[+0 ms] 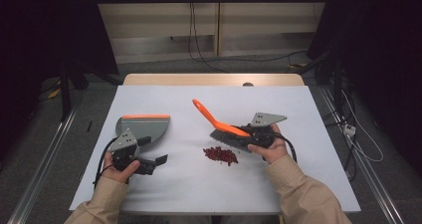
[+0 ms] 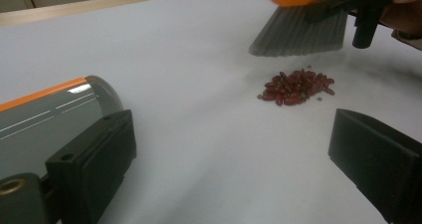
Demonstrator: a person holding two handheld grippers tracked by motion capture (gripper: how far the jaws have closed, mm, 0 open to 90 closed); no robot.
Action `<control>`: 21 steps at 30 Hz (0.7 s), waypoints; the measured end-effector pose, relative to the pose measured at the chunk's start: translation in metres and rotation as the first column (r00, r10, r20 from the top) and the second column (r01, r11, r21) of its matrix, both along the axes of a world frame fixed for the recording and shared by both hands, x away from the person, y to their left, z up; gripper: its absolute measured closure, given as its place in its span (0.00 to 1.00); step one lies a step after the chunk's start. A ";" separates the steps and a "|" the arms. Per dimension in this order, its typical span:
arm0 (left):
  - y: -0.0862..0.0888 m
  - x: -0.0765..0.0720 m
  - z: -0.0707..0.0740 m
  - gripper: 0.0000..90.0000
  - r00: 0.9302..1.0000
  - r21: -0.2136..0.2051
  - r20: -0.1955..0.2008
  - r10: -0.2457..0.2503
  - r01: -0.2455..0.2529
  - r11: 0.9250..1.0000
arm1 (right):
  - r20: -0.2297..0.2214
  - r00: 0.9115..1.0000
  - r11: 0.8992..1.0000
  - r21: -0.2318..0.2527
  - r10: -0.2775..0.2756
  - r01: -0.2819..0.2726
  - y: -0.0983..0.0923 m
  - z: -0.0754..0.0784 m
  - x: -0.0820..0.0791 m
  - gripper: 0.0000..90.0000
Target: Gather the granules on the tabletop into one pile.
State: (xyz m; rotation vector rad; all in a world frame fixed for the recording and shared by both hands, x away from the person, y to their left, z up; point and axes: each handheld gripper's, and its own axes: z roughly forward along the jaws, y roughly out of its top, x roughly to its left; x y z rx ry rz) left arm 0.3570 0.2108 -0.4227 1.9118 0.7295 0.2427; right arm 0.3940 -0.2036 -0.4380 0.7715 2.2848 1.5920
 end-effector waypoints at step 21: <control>-0.006 0.001 0.000 0.05 0.999 -0.001 0.007 -0.040 0.040 0.999 | -0.158 0.971 0.952 -0.278 -0.180 0.132 0.011 0.018 0.012 0.72</control>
